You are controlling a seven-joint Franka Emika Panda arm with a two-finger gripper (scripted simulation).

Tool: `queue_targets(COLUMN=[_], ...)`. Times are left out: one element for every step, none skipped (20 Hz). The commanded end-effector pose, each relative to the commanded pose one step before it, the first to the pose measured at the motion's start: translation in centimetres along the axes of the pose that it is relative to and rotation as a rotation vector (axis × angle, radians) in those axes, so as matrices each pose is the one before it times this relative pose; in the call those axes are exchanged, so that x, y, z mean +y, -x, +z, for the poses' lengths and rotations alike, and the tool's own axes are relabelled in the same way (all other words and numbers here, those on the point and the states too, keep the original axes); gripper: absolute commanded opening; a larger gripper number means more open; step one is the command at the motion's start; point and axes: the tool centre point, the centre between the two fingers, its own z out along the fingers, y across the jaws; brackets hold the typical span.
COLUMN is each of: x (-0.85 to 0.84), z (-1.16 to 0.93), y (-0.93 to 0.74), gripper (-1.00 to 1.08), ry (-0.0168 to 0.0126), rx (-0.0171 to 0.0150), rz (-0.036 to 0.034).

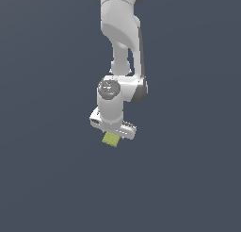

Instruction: Pick up the object and move it to a goal position.

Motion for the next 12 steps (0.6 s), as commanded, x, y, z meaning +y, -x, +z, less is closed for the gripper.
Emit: queue_targets(x=[-1.101, -0.469, -0.487, -0.492, -0.491, -0.489, -0.487, -0.48, -0.476, -0.469, -0.454, -0.437], z=[-2.452, -1.045, -1.087, -1.099, -1.099, -1.096, -1.092, -1.077, -1.067, -1.045, -1.012, -0.974], y=[0.756, 0.352, 0.364, 0.365, 0.361, 0.357, 0.354, 0.345, 0.337, 0.327, 0.312, 0.298], gripper=[-1.0, -1.0, -1.0, -1.0, -1.0, -1.0, -1.0, -1.0, -1.0, -1.0, -1.0, -1.0], ry=[-0.00099, 0.0, 0.0, 0.0, 0.0, 0.0, 0.00061, 0.0, 0.0, 0.00044, 0.0, 0.0], rx=[0.00254, 0.0, 0.0, 0.0, 0.0, 0.0, 0.0003, 0.0, 0.0, 0.00019, 0.0, 0.0], rz=[-0.00064, 0.0, 0.0, 0.0, 0.0, 0.0, 0.00012, 0.0, 0.0, 0.0001, 0.0, 0.0])
